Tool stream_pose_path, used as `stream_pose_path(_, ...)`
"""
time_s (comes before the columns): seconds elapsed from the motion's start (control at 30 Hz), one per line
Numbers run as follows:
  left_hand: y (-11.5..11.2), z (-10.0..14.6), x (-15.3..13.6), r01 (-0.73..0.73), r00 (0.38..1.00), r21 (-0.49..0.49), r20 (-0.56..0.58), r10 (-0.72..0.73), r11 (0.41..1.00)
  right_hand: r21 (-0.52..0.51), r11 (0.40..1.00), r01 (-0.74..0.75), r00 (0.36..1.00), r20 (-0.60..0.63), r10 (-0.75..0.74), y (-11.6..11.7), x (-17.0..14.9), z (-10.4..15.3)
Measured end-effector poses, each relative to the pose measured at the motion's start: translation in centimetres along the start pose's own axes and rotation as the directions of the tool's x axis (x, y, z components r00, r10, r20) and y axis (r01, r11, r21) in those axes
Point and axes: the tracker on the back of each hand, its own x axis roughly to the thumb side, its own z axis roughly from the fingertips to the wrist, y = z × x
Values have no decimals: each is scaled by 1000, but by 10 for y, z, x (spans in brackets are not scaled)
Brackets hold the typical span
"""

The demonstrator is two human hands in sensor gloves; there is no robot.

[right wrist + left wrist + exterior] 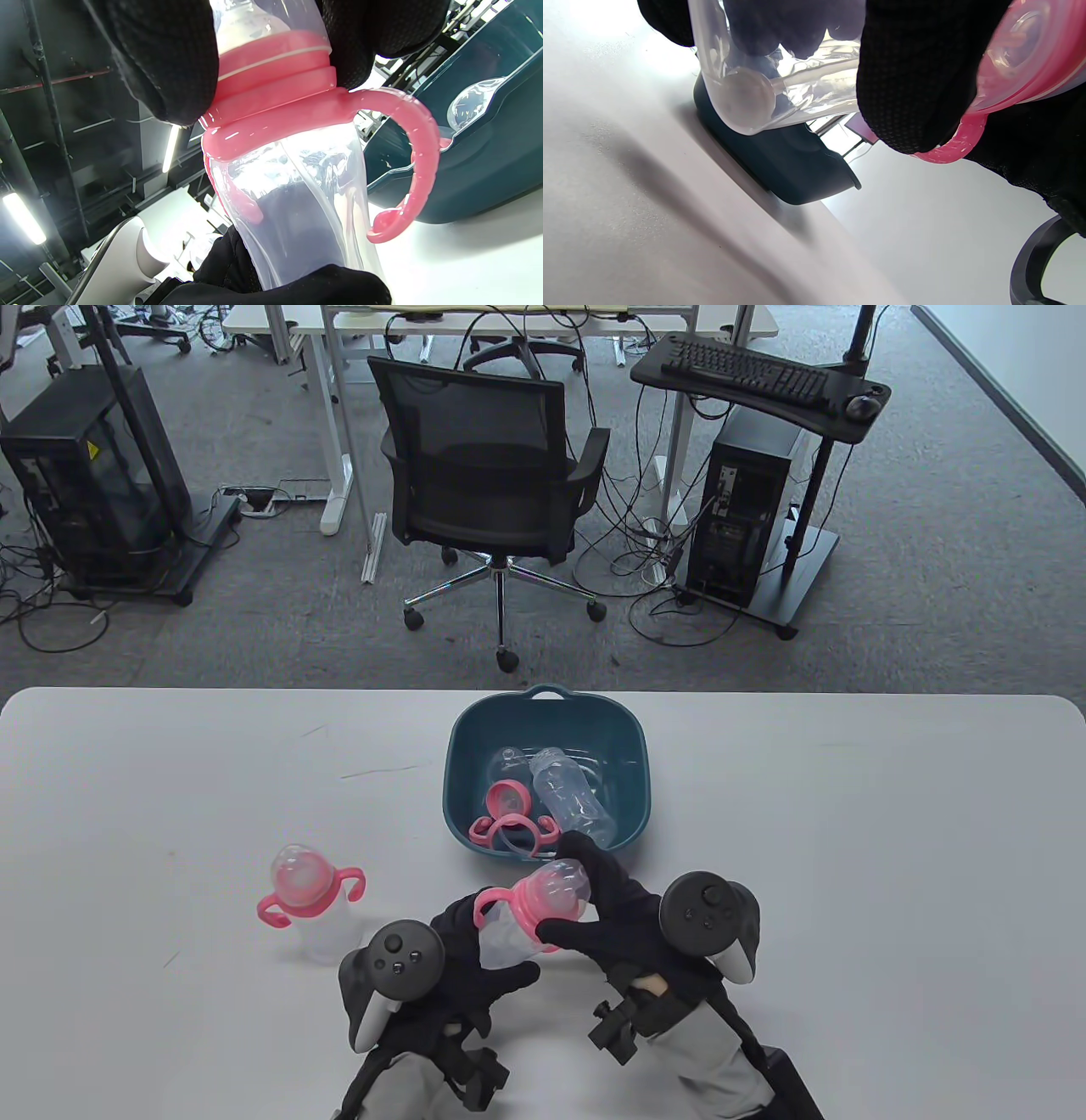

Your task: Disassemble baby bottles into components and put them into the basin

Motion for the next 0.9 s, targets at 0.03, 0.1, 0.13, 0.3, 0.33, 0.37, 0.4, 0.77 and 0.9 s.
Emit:
stream_pose_path(0.03,0,0,0,1,1000,0,-1,-1,1000,-3,1000,-3,1000,4,3,0,0,0)
stream_pose_path(0.1,0,0,0,3,1000,-3,-4,-3,1000,-2,1000,-7,1000,5,7,1,0,0)
stream_pose_path(0.13,0,0,0,5,1000,-2,-5,-5,1000,-1,1000,-5,1000,5,5,1,0,0)
stream_pose_path(0.3,-3,-1,-2,5,1000,-5,-21,-5,1000,-42,992,-120,992,37,122,1,4,0)
stream_pose_path(0.33,-3,-1,-2,7,1000,-6,-22,-7,1000,-44,993,-114,993,39,115,1,4,0)
stream_pose_path(0.37,-3,-1,-2,2,1000,-5,-21,-2,1000,-46,993,-110,993,40,112,1,4,0)
stream_pose_path(0.4,-3,-1,-2,1,1000,-3,-20,-1,1000,-48,993,-109,993,41,111,1,4,0)
stream_pose_path(0.77,1,-1,-9,-28,998,27,-55,30,999,-224,970,-94,995,-7,95,-44,0,2)
stream_pose_path(0.9,4,0,-9,-47,997,45,-53,49,998,-220,959,-180,983,-85,165,-52,-18,-11)
